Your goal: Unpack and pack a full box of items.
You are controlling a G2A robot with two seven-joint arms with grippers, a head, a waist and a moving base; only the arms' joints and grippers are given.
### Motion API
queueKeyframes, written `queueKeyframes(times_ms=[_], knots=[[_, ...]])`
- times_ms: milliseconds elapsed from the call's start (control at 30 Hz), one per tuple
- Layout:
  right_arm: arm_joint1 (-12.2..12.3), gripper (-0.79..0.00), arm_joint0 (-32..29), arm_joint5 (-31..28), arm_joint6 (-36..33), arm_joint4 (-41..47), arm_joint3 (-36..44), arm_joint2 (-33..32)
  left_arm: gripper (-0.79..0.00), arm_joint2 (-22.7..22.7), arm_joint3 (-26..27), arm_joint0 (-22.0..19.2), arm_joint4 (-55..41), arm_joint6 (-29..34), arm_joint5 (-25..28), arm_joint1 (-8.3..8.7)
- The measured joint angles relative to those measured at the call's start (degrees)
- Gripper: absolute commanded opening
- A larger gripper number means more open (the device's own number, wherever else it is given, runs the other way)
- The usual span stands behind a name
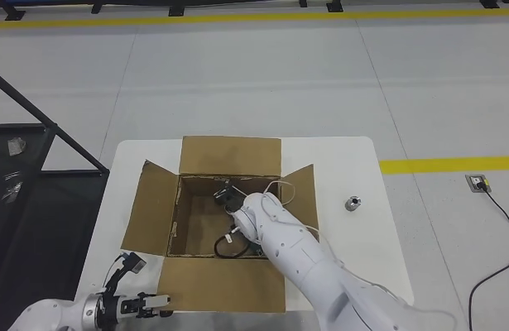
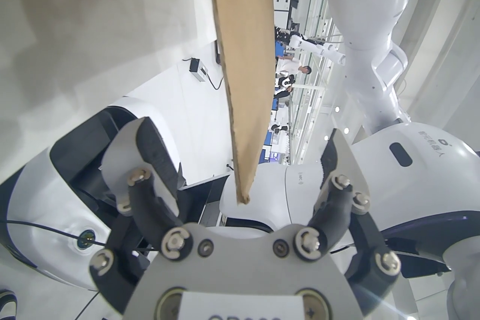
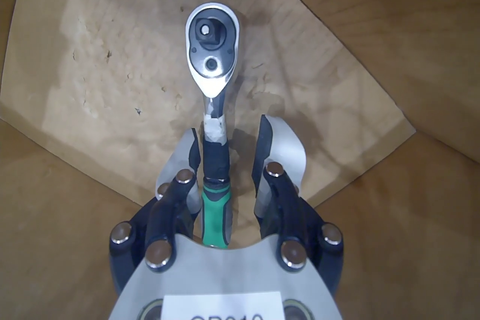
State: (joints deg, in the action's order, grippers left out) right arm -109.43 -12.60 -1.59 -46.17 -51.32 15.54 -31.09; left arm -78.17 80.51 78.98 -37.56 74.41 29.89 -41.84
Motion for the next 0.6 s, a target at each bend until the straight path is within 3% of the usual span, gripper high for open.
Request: queueKeyframes(times_ms=[100, 533, 567, 600], knots=[[-0.1, -0.551, -0.2, 0.5, 0.0, -0.3, -0.3, -0.1, 0.0, 0.4, -0.1, -0.3, -0.2, -0.1, 0.1, 0.11], [-1.0, -0.56, -0.9, 1.9, 0.3, -0.8, -1.5, -0.8, 0.0, 1.6, -1.1, -0.7, -1.2, -1.0, 1.0, 0.55], [-1.0, -0.6, -0.9, 1.9, 0.2, -0.8, -1.7, -0.9, 0.0, 1.7, -1.1, -0.7, -1.3, -1.0, 1.0, 0.58], [-1.1, -0.733, -0.9, 2.0, 0.2, -0.8, -1.8, -0.9, 0.0, 1.7, -1.1, -0.7, -1.4, -1.1, 1.1, 0.62]])
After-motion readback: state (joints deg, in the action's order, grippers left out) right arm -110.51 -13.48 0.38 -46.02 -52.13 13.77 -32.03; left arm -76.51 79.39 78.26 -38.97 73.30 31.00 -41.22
